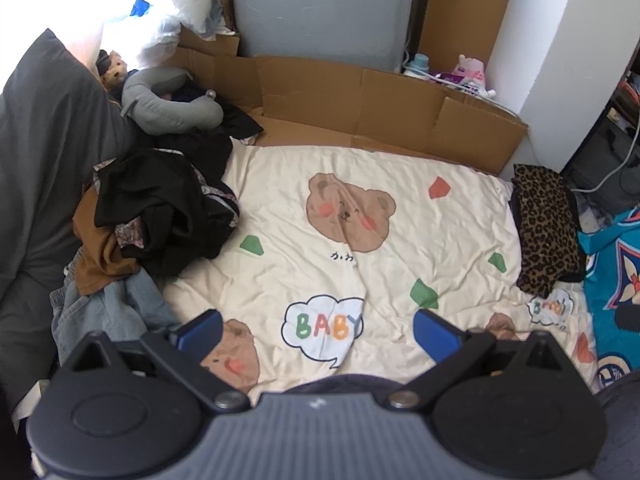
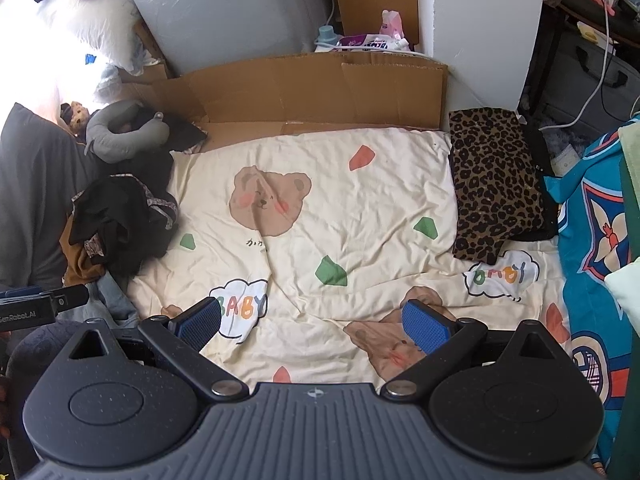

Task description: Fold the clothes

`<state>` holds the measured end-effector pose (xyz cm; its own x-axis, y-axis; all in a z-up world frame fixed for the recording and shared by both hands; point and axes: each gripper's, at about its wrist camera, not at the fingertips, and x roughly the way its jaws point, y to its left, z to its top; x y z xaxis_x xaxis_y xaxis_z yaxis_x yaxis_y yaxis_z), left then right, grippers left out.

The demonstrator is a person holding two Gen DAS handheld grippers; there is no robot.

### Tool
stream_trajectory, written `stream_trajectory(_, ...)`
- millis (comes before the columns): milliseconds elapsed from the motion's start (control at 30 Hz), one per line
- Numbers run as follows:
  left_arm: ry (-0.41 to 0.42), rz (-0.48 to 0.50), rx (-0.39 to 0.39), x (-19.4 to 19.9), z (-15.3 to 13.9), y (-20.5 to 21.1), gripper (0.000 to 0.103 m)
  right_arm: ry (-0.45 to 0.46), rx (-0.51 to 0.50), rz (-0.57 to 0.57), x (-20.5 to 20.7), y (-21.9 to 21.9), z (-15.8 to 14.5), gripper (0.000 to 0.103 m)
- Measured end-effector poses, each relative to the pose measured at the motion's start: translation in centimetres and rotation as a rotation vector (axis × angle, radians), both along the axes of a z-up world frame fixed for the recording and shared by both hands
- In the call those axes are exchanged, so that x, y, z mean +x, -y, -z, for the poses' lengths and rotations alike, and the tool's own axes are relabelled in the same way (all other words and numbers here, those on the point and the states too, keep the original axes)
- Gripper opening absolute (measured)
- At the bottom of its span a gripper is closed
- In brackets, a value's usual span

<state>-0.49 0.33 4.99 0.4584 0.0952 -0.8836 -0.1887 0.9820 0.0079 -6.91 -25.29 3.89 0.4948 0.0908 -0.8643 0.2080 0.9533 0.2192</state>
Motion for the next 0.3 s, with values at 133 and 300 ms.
stream_trajectory(133,0.003,0.005,0.015,-0.11,-0.11,0.09,0.102,0.01,0.004,0.003,-0.21,0.05,-0.1,0.1)
stream_trajectory(300,0.0,-0.009,0.014,-0.09,-0.13,-0.28,0.102,0.016,0.011,0.004,-0.23,0.2,-0.15,0.1)
